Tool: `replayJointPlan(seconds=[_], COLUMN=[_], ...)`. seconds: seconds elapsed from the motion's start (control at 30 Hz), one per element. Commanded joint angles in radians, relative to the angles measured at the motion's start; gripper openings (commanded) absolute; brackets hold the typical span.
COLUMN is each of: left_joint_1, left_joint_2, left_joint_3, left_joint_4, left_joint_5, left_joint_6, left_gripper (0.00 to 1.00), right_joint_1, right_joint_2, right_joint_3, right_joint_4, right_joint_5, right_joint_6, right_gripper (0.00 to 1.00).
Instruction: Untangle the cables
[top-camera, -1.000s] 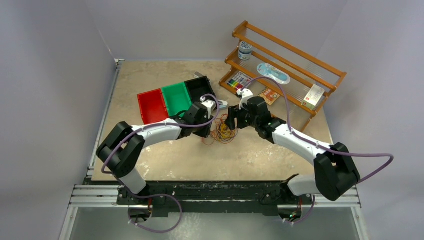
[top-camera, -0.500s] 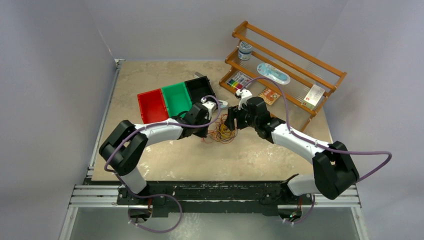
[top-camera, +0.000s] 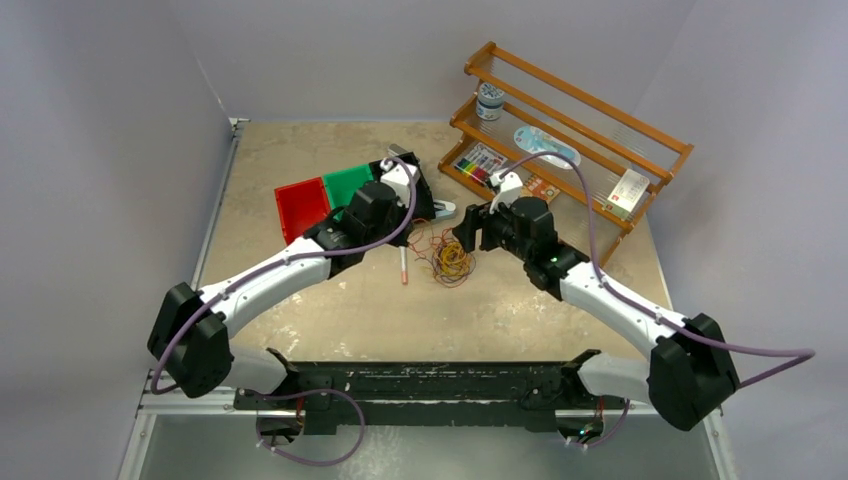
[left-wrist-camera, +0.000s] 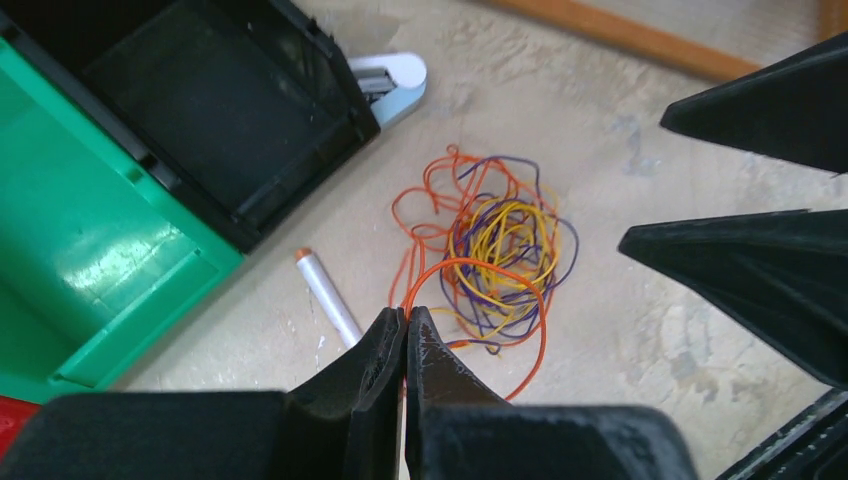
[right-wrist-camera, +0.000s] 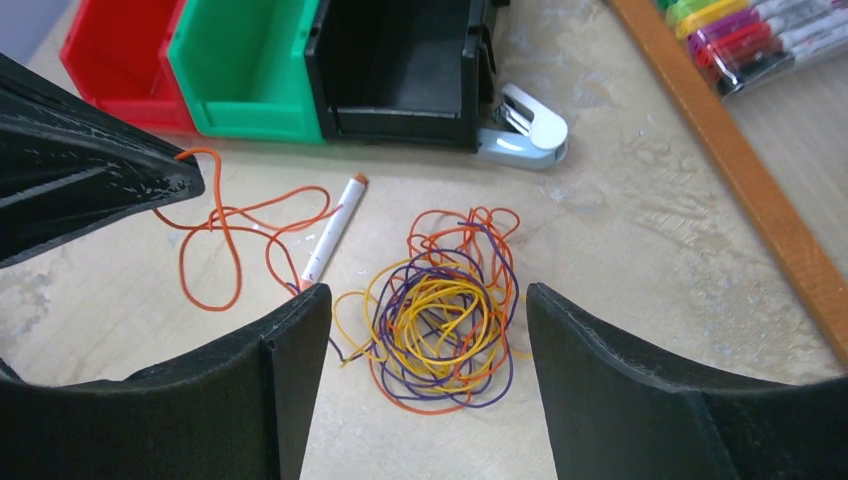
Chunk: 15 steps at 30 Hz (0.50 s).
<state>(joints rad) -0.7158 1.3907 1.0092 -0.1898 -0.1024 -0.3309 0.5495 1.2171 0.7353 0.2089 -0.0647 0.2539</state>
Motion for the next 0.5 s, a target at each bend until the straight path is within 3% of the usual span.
replayJointPlan(seconds=[0.0, 0.3, 0.47], left_joint_1=[-0.005, -0.005, -0.004], left_joint_2=[-0.036, -0.081, -0.092], left_joint_3=[0.101, 0.206, 0.270], left_joint_4=[-0.039, -0.083, -0.122], left_joint_5=[0.027, 0.044, 0.031], left_joint_6=[-0.008, -0.021, -0.024], left_gripper=[0.00, 0.00, 0.00], right_joint_1=[0.000, -0.001, -0.002], right_joint_2=[-0.054, -0.162, -0.149], right_joint_3=[-0.009, -0.128, -0.189], right_joint_4=[0.116, 0.306, 0.450], right_joint_5=[0.031, -0.036, -0.146], right_joint_6=[-0.010, -0.017, -0.046], right_gripper=[0.75, 0.76, 0.77])
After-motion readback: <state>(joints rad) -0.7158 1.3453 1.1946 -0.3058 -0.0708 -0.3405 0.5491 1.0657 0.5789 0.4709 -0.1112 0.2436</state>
